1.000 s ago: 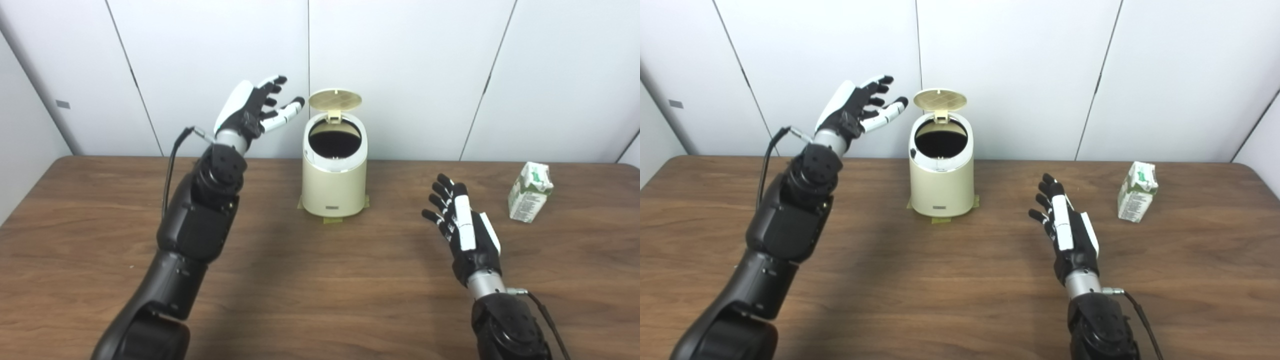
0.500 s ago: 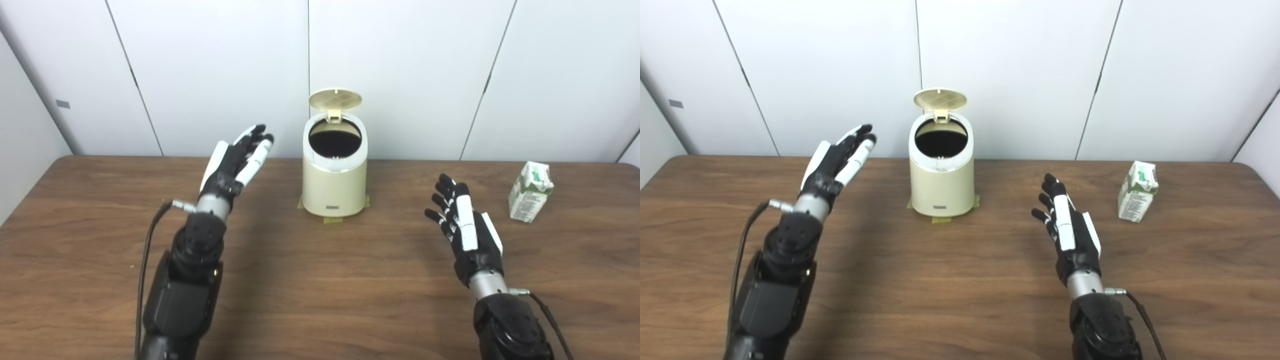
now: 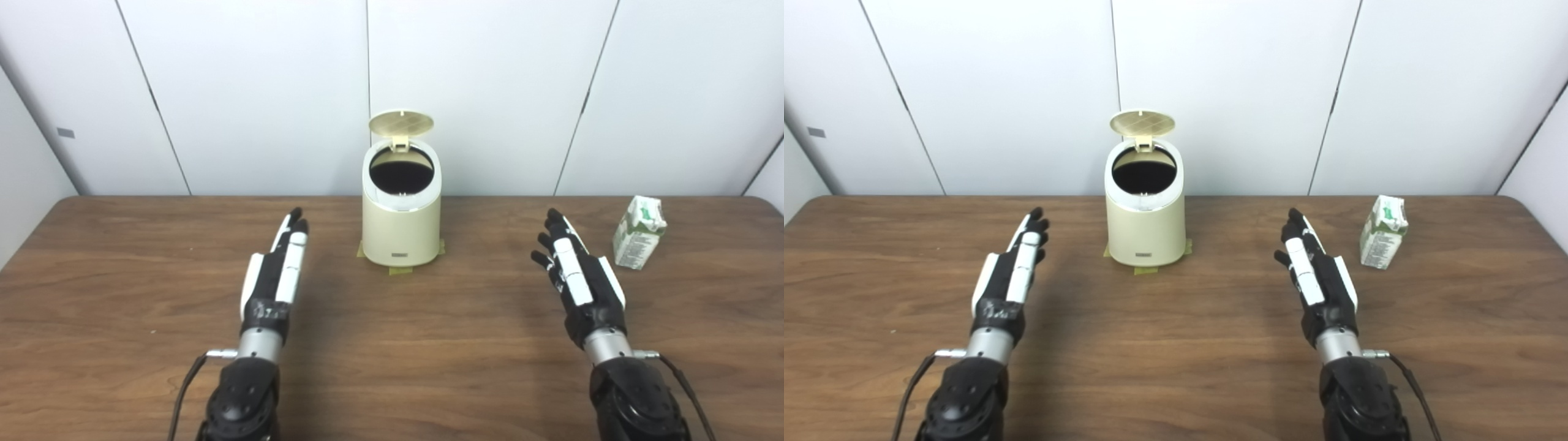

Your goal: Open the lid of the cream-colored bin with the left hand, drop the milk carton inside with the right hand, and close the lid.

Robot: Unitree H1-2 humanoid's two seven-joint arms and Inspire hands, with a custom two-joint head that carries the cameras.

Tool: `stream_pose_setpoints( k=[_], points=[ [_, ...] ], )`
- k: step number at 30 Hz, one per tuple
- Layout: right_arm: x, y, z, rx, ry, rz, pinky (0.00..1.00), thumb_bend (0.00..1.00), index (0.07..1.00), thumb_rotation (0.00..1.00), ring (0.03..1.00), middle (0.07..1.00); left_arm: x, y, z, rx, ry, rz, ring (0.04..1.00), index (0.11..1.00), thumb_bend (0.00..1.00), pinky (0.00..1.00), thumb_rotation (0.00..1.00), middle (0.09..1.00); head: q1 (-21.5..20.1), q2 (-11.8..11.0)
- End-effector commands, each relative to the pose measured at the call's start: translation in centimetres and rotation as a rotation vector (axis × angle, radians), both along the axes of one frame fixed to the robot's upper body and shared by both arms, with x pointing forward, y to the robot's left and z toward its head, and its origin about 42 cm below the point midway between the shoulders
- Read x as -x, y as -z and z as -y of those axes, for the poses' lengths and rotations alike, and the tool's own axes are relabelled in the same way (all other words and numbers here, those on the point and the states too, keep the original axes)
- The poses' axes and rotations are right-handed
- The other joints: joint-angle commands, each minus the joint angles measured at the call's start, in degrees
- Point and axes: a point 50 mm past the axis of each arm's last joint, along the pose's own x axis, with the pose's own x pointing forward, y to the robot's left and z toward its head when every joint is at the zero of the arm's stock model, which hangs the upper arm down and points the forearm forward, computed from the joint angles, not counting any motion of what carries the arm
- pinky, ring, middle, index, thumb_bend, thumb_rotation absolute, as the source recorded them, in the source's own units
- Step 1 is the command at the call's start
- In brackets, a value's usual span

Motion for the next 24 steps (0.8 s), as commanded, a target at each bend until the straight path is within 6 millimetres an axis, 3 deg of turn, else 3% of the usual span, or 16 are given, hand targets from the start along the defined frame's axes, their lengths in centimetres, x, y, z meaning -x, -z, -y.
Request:
stream_pose_setpoints(
  k=[1, 3, 7, 10, 15, 21, 24],
  points=[
    [-0.7, -2.6, 0.7, 0.065, 0.004, 0.091, 0.85, 0.56, 0.942, 0.66, 0.926, 0.957, -0.4, -1.6, -0.1, 0.011, 0.011, 0.093, 0.965, 0.981, 0.43, 0.97, 1.0, 0.963, -1.2, 0.2],
    [-0.7, -2.7, 1.3, 0.111, 0.026, 0.08, 0.81, 0.55, 0.921, 0.45, 0.885, 0.923, -0.5, -1.5, -0.4, 0.016, 0.01, 0.092, 0.963, 0.978, 0.44, 0.96, 1.0, 0.961, -2.1, 0.2],
    [-0.4, -3.1, 2.4, 0.201, 0.059, 0.066, 0.74, 0.57, 0.888, 0.26, 0.832, 0.886, -0.7, -1.5, -0.7, 0.045, 0.016, 0.097, 0.965, 0.989, 0.43, 0.98, 1.0, 0.966, -6.6, -1.4],
    [-0.3, -3.0, 3.3, 0.28, 0.082, 0.049, 0.7, 0.59, 0.868, 0.24, 0.807, 0.88, -0.7, -1.4, -0.9, 0.065, 0.027, 0.089, 0.962, 0.99, 0.43, 0.98, 1.0, 0.964, -9.8, -2.7],
    [0.1, -2.7, 4.6, 0.426, 0.131, 0.036, 0.75, 0.61, 0.835, 0.22, 0.794, 0.85, -1.1, -1.4, -1.3, 0.077, 0.063, 0.085, 0.976, 0.999, 0.43, 0.98, 1.0, 0.979, -12.4, -3.8],
    [1.1, -1.3, 6.6, 0.405, 0.173, 0.026, 0.76, 0.65, 0.846, 0.18, 0.812, 0.86, -0.4, -1.0, -1.6, 0.073, 0.069, 0.076, 0.98, 0.989, 0.39, 0.99, 1.0, 0.978, -14.6, -6.1],
    [1.6, -1.9, 6.9, 0.416, 0.185, 0.037, 0.75, 0.67, 0.842, 0.18, 0.823, 0.85, -0.3, -1.0, -1.9, 0.075, 0.07, 0.07, 0.988, 0.999, 0.37, 1.0, 1.0, 0.987, -15.6, -6.3]
  ],
)
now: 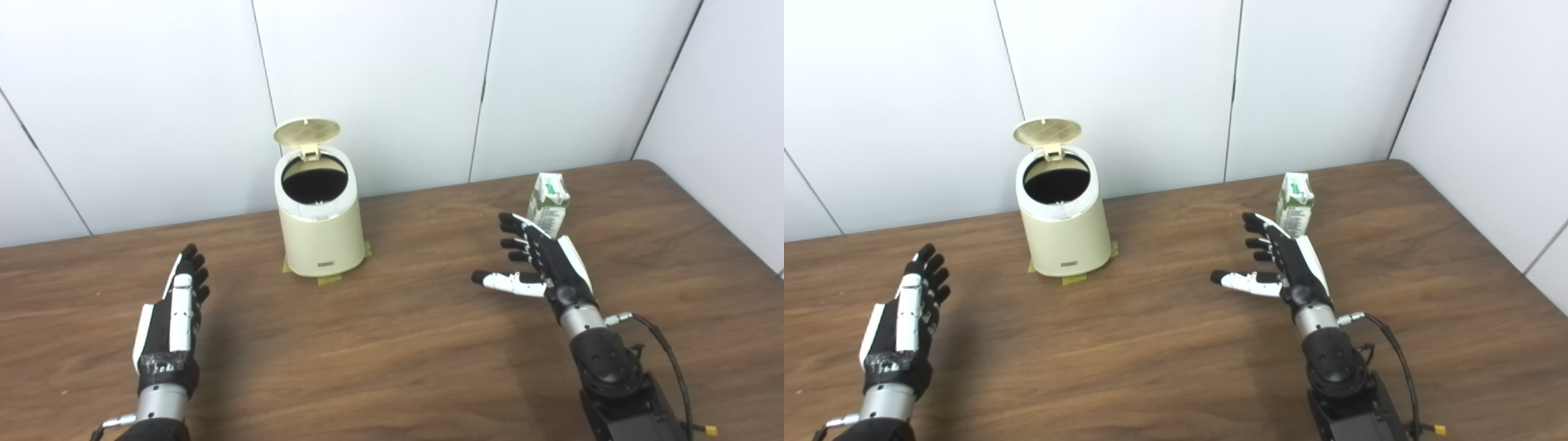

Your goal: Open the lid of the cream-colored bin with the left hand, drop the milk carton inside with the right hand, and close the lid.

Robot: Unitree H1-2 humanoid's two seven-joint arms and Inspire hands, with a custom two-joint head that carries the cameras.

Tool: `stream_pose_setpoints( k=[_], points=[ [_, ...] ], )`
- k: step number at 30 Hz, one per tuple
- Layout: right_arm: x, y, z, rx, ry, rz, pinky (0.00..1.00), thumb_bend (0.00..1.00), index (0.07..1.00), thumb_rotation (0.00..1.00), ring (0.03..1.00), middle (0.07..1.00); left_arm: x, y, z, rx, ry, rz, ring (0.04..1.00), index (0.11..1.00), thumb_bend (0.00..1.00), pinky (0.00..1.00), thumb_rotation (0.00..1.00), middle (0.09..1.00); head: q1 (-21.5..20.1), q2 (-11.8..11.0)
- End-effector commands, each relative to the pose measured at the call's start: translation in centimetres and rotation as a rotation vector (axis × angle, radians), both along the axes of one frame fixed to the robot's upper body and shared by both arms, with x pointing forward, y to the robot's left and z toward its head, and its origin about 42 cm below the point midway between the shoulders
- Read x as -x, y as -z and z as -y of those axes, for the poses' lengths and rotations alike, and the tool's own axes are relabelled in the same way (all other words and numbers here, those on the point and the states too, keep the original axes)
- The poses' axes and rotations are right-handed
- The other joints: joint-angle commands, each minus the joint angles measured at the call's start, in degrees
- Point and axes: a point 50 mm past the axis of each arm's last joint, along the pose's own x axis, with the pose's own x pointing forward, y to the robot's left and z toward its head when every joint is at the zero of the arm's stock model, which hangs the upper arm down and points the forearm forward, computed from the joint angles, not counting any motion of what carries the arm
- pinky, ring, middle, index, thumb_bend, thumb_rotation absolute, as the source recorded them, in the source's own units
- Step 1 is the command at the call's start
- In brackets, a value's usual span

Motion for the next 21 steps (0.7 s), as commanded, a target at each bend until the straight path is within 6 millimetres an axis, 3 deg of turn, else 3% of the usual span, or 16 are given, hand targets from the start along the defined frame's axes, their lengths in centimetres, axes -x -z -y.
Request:
stream_pose_setpoints(
  k=[1, 6, 10, 19, 21],
  points=[
    [-0.4, -3.3, 0.1, 0.035, -0.009, 0.127, 0.74, 0.68, 0.844, 0.18, 0.824, 0.848, -0.5, -1.7, 0.1, -0.001, 0.018, 0.072, 0.989, 1.0, 0.37, 1.0, 1.0, 0.988, -0.4, -0.3],
    [0.4, -4.9, 0.8, 0.058, 0.05, 0.14, 0.73, 0.72, 0.818, 0.18, 0.795, 0.835, -0.4, -1.6, -0.3, 0.005, 0.02, 0.071, 0.997, 1.0, 0.37, 1.0, 1.0, 0.991, -1.9, -0.8],
    [0.6, -5.4, 2.5, 0.058, 0.099, 0.145, 0.71, 0.74, 0.817, 0.18, 0.794, 0.827, -0.2, -1.8, -0.5, 0.009, 0.031, 0.072, 0.998, 1.0, 0.37, 1.0, 1.0, 0.996, -3.0, -1.1],
    [1.2, -6.2, 5.8, 0.077, 0.184, 0.17, 0.8, 0.83, 0.816, 0.19, 0.824, 0.825, -0.7, -1.3, -1.3, -0.047, 0.049, 0.04, 1.0, 1.0, 0.35, 1.0, 1.0, 1.0, -3.8, -2.3],
    [1.4, -6.9, 6.5, 0.085, 0.213, 0.184, 0.76, 0.83, 0.818, 0.16, 0.809, 0.833, -0.8, -1.3, -1.5, -0.055, 0.048, 0.034, 1.0, 1.0, 0.32, 1.0, 1.0, 1.0, -3.8, -2.5]
  ],
)
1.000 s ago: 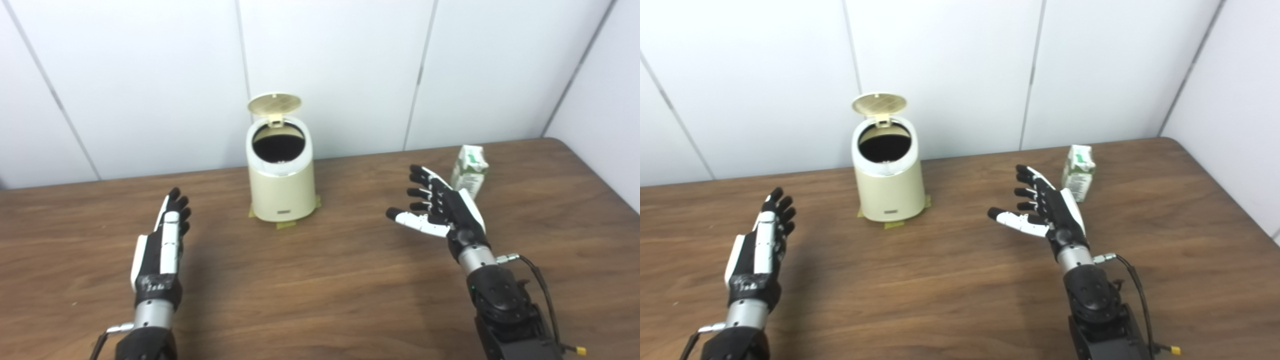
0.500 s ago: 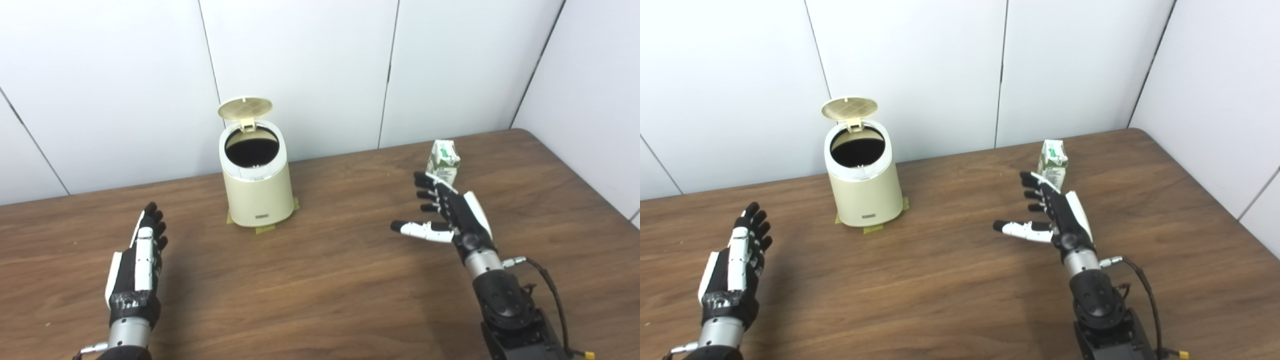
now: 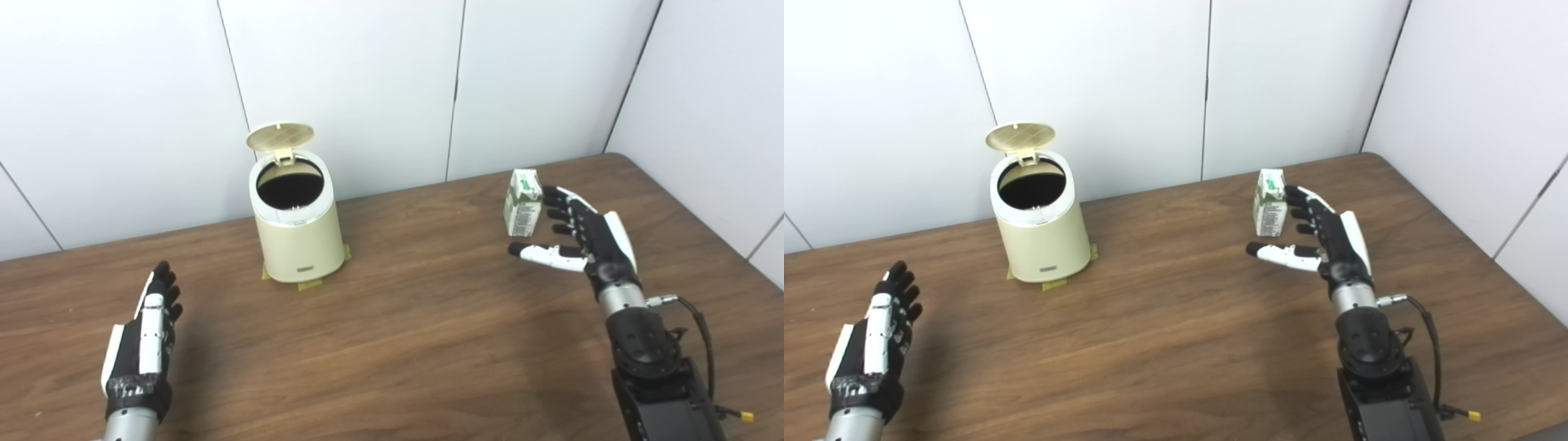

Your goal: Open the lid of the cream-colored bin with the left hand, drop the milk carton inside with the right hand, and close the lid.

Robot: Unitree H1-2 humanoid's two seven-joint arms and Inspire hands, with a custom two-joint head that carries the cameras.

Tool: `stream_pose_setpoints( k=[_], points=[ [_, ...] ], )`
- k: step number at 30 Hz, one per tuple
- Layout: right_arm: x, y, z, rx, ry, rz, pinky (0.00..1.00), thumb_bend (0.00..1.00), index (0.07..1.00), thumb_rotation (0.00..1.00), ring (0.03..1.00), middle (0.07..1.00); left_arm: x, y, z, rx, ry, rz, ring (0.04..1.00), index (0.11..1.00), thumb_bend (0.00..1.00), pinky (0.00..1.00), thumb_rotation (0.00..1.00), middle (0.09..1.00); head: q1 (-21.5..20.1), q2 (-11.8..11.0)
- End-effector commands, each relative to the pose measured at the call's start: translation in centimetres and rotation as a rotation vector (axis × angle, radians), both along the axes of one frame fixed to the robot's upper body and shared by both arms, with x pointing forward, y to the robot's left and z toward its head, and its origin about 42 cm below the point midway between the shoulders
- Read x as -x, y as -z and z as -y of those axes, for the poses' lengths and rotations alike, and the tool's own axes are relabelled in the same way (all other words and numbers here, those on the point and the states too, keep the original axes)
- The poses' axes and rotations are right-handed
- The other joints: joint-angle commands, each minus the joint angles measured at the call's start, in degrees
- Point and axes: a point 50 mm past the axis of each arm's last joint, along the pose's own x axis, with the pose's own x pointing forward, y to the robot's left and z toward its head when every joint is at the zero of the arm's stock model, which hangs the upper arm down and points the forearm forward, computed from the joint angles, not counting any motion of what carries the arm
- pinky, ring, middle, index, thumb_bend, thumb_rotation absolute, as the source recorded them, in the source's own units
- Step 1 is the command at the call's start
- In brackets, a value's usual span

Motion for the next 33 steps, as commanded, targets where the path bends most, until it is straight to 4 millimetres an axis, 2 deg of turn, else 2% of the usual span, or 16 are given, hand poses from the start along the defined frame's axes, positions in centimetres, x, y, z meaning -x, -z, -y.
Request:
stream_pose_setpoints(
  k=[1, 6, 10, 13, 14, 20, 22, 27, 33],
  points=[
    [-0.4, -3.1, 1.0, 0.056, 0.024, 0.101, 0.76, 0.84, 0.819, 0.16, 0.81, 0.842, -1.0, -1.6, -0.1, -0.023, 0.014, 0.054, 1.0, 1.0, 0.32, 1.0, 1.0, 1.0, -0.1, -0.1],
    [-0.6, -4.9, 2.2, 0.143, 0.061, 0.134, 0.77, 0.85, 0.813, 0.17, 0.835, 0.851, -1.1, -1.8, -0.1, -0.029, 0.028, 0.042, 1.0, 1.0, 0.29, 1.0, 1.0, 1.0, 0.7, -0.1],
    [-1.8, -5.7, 3.2, 0.324, 0.05, 0.154, 0.79, 0.88, 0.81, 0.16, 0.825, 0.827, -1.1, -1.5, -0.2, -0.044, 0.032, 0.037, 1.0, 1.0, 0.28, 1.0, 1.0, 1.0, 0.9, -0.2],
    [-2.6, -6.3, 3.6, 0.387, 0.023, 0.143, 0.8, 0.91, 0.821, 0.12, 0.834, 0.842, -1.0, -1.5, -0.4, -0.04, 0.025, 0.032, 1.0, 1.0, 0.26, 1.0, 1.0, 1.0, -0.1, -0.2],
    [-3.1, -6.5, 3.9, 0.415, 0.01, 0.129, 0.77, 0.91, 0.829, 0.1, 0.825, 0.849, -0.9, -1.6, -0.5, -0.036, 0.024, 0.033, 1.0, 1.0, 0.26, 1.0, 1.0, 1.0, -0.4, -0.2],
    [-6.3, -8.2, 4.9, 0.578, -0.073, 0.058, 0.73, 0.96, 0.866, 0.11, 0.823, 0.874, -0.6, -1.8, -0.9, -0.029, 0.028, 0.036, 1.0, 1.0, 0.28, 1.0, 1.0, 1.0, -1.6, -1.1],
    [-7.4, -8.7, 5.3, 0.629, -0.111, 0.028, 0.75, 0.97, 0.861, 0.1, 0.843, 0.872, -0.5, -1.9, -0.8, -0.024, 0.032, 0.038, 1.0, 1.0, 0.27, 1.0, 1.0, 1.0, -1.6, -1.4],
    [-9.8, -10.1, 6.2, 0.805, -0.149, -0.094, 0.86, 0.99, 0.86, 0.16, 0.937, 0.903, -0.4, -2.4, -0.6, 0.002, 0.033, 0.052, 1.0, 1.0, 0.25, 1.0, 1.0, 1.0, -1.5, -0.9],
    [-11.7, -11.3, 6.7, 0.958, -0.207, -0.173, 0.89, 1.0, 0.841, 0.24, 0.969, 0.906, -0.1, -2.8, -0.2, 0.001, 0.024, 0.066, 1.0, 1.0, 0.24, 1.0, 1.0, 1.0, -2.0, -1.1]
  ],
)
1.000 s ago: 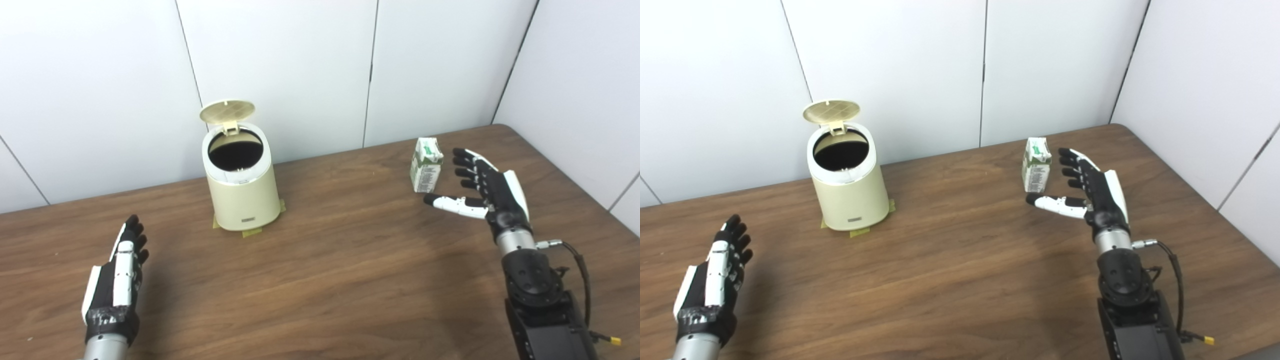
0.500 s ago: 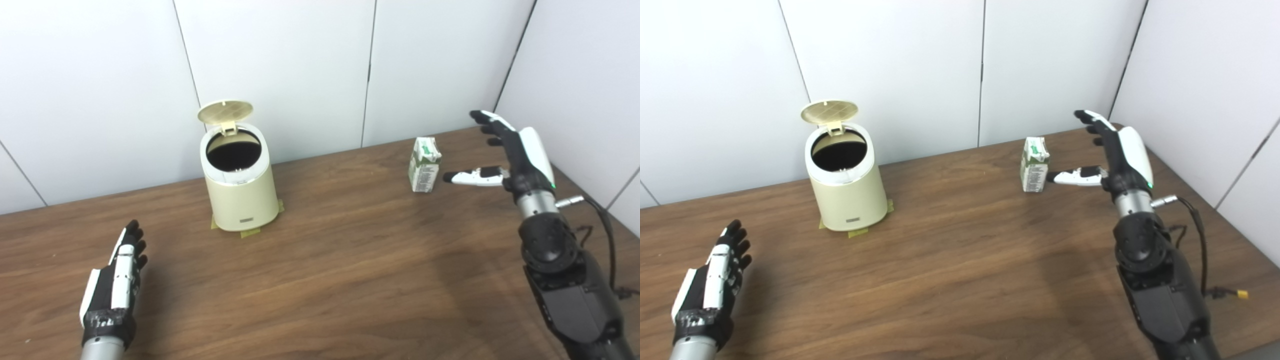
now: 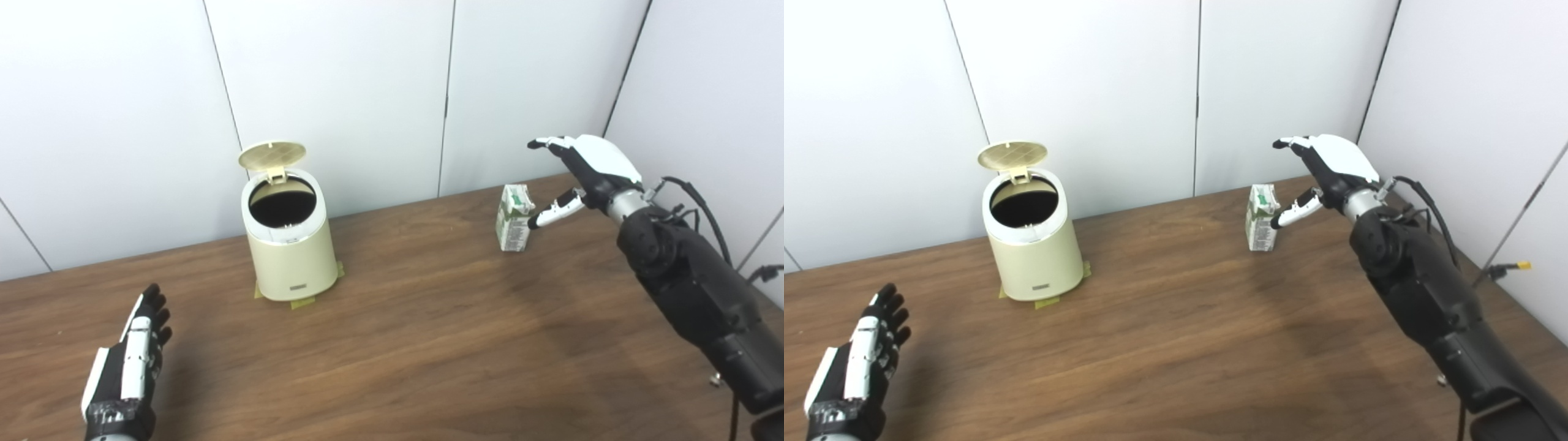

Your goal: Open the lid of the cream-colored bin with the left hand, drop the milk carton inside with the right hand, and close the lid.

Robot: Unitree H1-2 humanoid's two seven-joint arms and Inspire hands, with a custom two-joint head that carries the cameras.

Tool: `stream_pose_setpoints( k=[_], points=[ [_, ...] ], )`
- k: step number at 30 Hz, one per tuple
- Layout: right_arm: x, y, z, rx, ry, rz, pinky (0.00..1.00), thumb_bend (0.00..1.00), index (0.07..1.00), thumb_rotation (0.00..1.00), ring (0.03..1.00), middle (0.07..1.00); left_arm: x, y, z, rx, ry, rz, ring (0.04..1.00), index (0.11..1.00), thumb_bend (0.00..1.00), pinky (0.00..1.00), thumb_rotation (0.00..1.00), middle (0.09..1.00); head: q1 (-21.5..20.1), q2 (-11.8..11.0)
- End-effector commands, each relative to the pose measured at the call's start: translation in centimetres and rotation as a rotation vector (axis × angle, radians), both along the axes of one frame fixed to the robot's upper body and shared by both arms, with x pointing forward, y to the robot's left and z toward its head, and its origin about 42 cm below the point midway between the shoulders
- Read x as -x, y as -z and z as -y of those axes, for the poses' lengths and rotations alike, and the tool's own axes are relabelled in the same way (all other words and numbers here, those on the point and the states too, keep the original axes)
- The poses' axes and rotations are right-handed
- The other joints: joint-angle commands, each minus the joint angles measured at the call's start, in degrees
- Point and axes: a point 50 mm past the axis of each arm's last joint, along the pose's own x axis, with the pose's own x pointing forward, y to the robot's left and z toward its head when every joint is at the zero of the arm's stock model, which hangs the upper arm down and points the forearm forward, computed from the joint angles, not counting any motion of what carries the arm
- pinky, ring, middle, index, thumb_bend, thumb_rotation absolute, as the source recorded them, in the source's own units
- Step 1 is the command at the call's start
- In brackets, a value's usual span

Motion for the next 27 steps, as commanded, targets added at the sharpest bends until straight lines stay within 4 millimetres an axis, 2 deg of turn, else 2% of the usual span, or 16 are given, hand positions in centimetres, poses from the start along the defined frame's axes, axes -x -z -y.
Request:
stream_pose_setpoints(
  k=[1, 4, 8, 10, 13, 18, 20, 23, 27],
  points=[
    [-1.0, -3.8, 0.3, 0.104, -0.027, 0.063, 0.89, 1.0, 0.845, 0.26, 0.972, 0.908, -0.3, -1.9, 0.4, -0.009, -0.001, 0.07, 1.0, 1.0, 0.24, 1.0, 1.0, 1.0, -0.3, 0.0],
    [-1.6, -4.8, 0.1, 0.17, -0.015, 0.041, 0.9, 1.0, 0.853, 0.28, 0.976, 0.909, -0.2, -2.0, 0.2, -0.028, 0.002, 0.067, 1.0, 1.0, 0.22, 1.0, 1.0, 1.0, -1.4, 0.5],
    [-2.3, -5.7, -0.2, 0.176, -0.007, 0.011, 0.93, 1.0, 0.856, 0.24, 0.987, 0.915, -0.3, -2.1, -0.1, -0.048, 0.003, 0.073, 1.0, 1.0, 0.2, 1.0, 1.0, 1.0, -2.3, 0.6],
    [-2.5, -5.8, -0.4, 0.174, -0.005, -0.003, 0.94, 1.0, 0.862, 0.28, 0.983, 0.914, -0.3, -2.2, -0.2, -0.052, 0.004, 0.077, 1.0, 1.0, 0.21, 1.0, 1.0, 1.0, -2.4, 0.8],
    [-2.8, -5.3, -0.3, 0.167, -0.026, -0.012, 0.86, 1.0, 0.858, 0.35, 0.919, 0.882, -0.4, -2.6, -0.4, -0.051, 0.002, 0.072, 1.0, 1.0, 0.21, 1.0, 1.0, 1.0, -2.9, 1.0],
    [-3.2, -4.1, -0.1, 0.137, -0.036, -0.038, 0.87, 1.0, 0.859, 0.39, 0.885, 0.855, -0.2, -3.0, -0.3, -0.041, -0.004, 0.069, 1.0, 1.0, 0.19, 1.0, 1.0, 1.0, -2.7, 0.9],
    [-3.3, -3.7, -0.1, 0.08, -0.016, -0.038, 0.86, 1.0, 0.863, 0.38, 0.902, 0.872, -0.1, -3.0, -0.3, -0.067, -0.001, 0.07, 1.0, 1.0, 0.2, 1.0, 1.0, 1.0, -2.7, 0.8],
    [-3.4, -3.2, 0.0, 0.02, -0.001, -0.017, 0.78, 1.0, 0.859, 0.35, 0.879, 0.867, 0.0, -3.0, -0.3, -0.123, 0.004, 0.075, 1.0, 1.0, 0.21, 1.0, 1.0, 1.0, -2.7, 0.8],
    [-3.5, -2.7, 0.0, -0.008, 0.014, -0.008, 0.76, 1.0, 0.859, 0.3, 0.859, 0.849, 0.3, -3.4, -0.3, -0.16, 0.005, 0.071, 1.0, 1.0, 0.22, 1.0, 1.0, 1.0, -2.2, 1.1]
  ],
)
